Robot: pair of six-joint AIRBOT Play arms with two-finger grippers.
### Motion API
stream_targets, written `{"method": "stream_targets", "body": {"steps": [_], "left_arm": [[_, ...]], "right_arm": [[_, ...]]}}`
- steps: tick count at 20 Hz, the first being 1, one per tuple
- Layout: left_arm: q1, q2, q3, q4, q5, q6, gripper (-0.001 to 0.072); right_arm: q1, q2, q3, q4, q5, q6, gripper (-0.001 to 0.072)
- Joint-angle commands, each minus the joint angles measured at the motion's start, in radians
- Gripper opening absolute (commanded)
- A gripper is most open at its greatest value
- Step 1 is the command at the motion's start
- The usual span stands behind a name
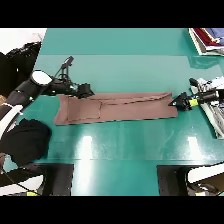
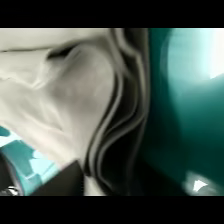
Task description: Fold the shirts.
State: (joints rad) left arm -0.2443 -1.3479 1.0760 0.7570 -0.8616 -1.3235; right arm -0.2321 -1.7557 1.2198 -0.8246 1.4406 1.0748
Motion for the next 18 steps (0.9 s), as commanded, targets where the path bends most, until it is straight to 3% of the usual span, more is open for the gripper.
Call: {"method": "stream_targets", "body": {"steps": [1,3,6,10,18], "left_arm": [[-0.095,-0.071,0.048,-0.002,0.049,-0.039,0.0026],[-0.135,-0.156,0.134,-0.002,0.007,-0.039,0.0026],[-0.18,-0.3,0.286,0.002,-0.047,-0.04,0.0025],[-0.207,-0.448,0.425,0.005,-0.129,-0.088,0.0026],[-0.207,-0.468,0.445,0.006,-0.114,-0.091,0.0026]], "right_arm": [[0.037,-0.017,0.021,0.021,-0.006,-0.004,0.0077],[0.037,0.002,0.021,0.022,0.018,-0.008,0.0016],[0.037,0.106,0.021,0.049,0.041,-0.005,0.0016],[0.041,0.292,0.045,0.153,0.053,0.103,0.0015],[0.249,0.356,0.412,0.142,0.085,0.222,0.0015]]}}
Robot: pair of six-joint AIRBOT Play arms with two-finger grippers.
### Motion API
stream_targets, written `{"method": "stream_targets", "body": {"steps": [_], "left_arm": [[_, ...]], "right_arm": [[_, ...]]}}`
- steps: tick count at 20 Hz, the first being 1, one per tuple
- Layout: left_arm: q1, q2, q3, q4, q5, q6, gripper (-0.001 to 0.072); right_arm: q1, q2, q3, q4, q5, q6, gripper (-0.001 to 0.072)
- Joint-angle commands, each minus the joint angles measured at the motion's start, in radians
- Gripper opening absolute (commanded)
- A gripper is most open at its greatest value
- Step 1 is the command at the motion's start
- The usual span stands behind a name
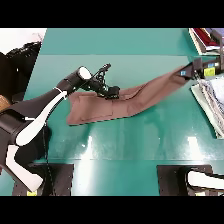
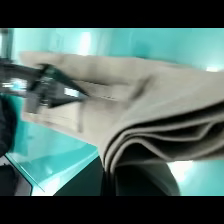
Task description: Fold the shirts.
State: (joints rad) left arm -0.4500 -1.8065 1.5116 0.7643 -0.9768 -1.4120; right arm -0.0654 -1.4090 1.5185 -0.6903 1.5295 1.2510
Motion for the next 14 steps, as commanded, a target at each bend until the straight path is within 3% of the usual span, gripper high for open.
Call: {"method": "stream_targets", "body": {"steps": [1,11,14], "left_arm": [[-0.005,-0.01,0.009,0.0,0.01,-0.002,0.0026],[-0.092,-0.034,0.013,0.041,0.04,0.006,0.0026],[-0.073,-0.031,0.053,0.045,-0.032,0.007,0.0026]], "right_arm": [[0.118,-0.004,0.154,0.007,-0.003,0.061,0.0015],[0.4,-0.179,0.508,0.007,0.008,0.095,0.0015],[0.431,-0.189,0.511,0.007,0.008,0.094,0.0015]]}}
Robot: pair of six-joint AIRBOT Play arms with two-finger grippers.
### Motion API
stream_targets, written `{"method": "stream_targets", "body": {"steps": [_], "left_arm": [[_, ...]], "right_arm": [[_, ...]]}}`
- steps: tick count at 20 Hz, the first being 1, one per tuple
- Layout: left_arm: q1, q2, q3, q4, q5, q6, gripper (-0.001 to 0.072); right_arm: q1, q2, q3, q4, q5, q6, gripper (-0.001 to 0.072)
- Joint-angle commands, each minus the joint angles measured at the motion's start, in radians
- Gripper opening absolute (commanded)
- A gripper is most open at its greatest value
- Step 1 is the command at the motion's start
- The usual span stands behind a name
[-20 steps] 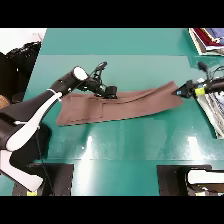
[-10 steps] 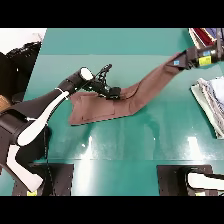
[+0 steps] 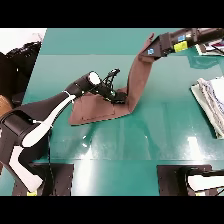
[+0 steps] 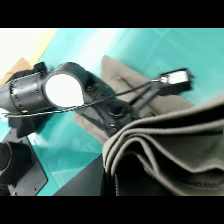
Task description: Fold the shirts.
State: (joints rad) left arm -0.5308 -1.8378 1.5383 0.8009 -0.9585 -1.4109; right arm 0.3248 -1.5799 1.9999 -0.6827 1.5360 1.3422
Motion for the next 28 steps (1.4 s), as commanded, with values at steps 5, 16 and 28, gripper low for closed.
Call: {"method": "stream_targets", "body": {"steps": [5,16,28], "left_arm": [[0.057,0.049,0.079,0.109,-0.148,0.011,0.0025],[0.572,0.414,0.079,0.27,-0.287,0.005,0.0026],[0.719,0.523,0.076,0.269,-0.389,0.009,0.0027]], "right_arm": [[0.043,-0.019,0.01,0.004,0.01,0.003,0.0015],[0.469,-0.209,0.01,0.008,-0.317,-0.116,0.0016],[0.358,-0.156,-0.092,-0.348,-0.22,-0.04,0.0496]]}}
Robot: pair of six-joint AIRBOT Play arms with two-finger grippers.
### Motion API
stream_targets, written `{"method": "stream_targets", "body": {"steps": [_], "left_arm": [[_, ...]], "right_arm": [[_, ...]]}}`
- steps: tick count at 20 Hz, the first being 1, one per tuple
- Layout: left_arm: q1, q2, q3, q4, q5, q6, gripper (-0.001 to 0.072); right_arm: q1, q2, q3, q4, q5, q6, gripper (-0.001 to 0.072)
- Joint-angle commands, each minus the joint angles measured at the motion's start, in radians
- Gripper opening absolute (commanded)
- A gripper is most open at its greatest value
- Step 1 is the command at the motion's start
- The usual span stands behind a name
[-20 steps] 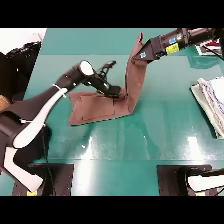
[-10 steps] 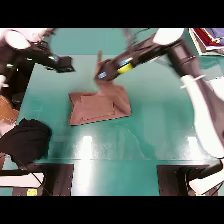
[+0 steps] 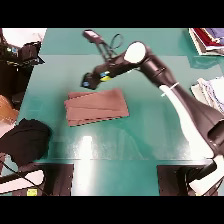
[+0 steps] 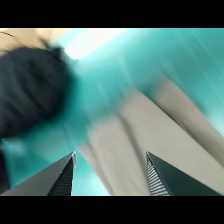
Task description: Fold the shirts.
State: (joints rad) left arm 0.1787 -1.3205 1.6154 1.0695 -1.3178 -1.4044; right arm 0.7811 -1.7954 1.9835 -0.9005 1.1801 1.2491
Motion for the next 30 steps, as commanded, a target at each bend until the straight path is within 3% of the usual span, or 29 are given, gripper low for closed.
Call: {"method": "stream_targets", "body": {"steps": [1,5,6,8,9,10,12,17,26,28,29,30], "left_arm": [[0.01,0.006,-0.002,0.0,-0.03,0.002,0.0026],[0.01,0.005,-0.03,-0.033,-0.038,0.01,0.0028],[0.01,0.005,-0.058,-0.053,-0.042,0.028,0.0058],[-0.005,0.005,-0.151,-0.076,-0.044,0.033,0.0585],[-0.019,0.005,-0.208,-0.075,-0.038,0.037,0.0586],[-0.041,0.005,-0.278,-0.074,-0.023,0.048,0.0585],[-0.093,0.005,-0.421,-0.074,0.042,0.085,0.0481],[-0.134,0.001,-0.63,-0.05,0.241,0.103,0.0478],[-0.137,-0.044,-0.641,-0.059,0.176,0.103,0.0475],[-0.137,-0.042,-0.633,-0.067,0.179,0.105,0.0039],[-0.137,-0.036,-0.625,-0.067,0.17,0.104,0.0026],[-0.137,-0.021,-0.618,-0.066,0.151,0.115,0.0025]], "right_arm": [[-0.149,0.085,-0.137,-0.142,0.162,0.064,0.0496],[-0.331,0.148,-0.391,-0.137,0.175,0.124,0.0498],[-0.359,0.15,-0.435,-0.13,0.181,0.133,0.0498],[-0.402,0.15,-0.504,-0.056,0.183,0.131,0.0498],[-0.415,0.15,-0.531,-0.014,0.176,0.13,0.0499],[-0.423,0.15,-0.548,0.011,0.17,0.13,0.0498],[-0.428,0.15,-0.561,0.017,0.163,0.13,0.0498],[-0.428,0.151,-0.561,0.018,0.185,0.13,0.0498],[-0.426,0.151,-0.561,0.018,0.193,0.13,0.0497],[-0.426,0.154,-0.561,0.018,0.193,0.13,0.0497],[-0.426,0.161,-0.561,0.016,0.192,0.13,0.0497],[-0.426,0.172,-0.561,0.013,0.193,0.127,0.0451]]}}
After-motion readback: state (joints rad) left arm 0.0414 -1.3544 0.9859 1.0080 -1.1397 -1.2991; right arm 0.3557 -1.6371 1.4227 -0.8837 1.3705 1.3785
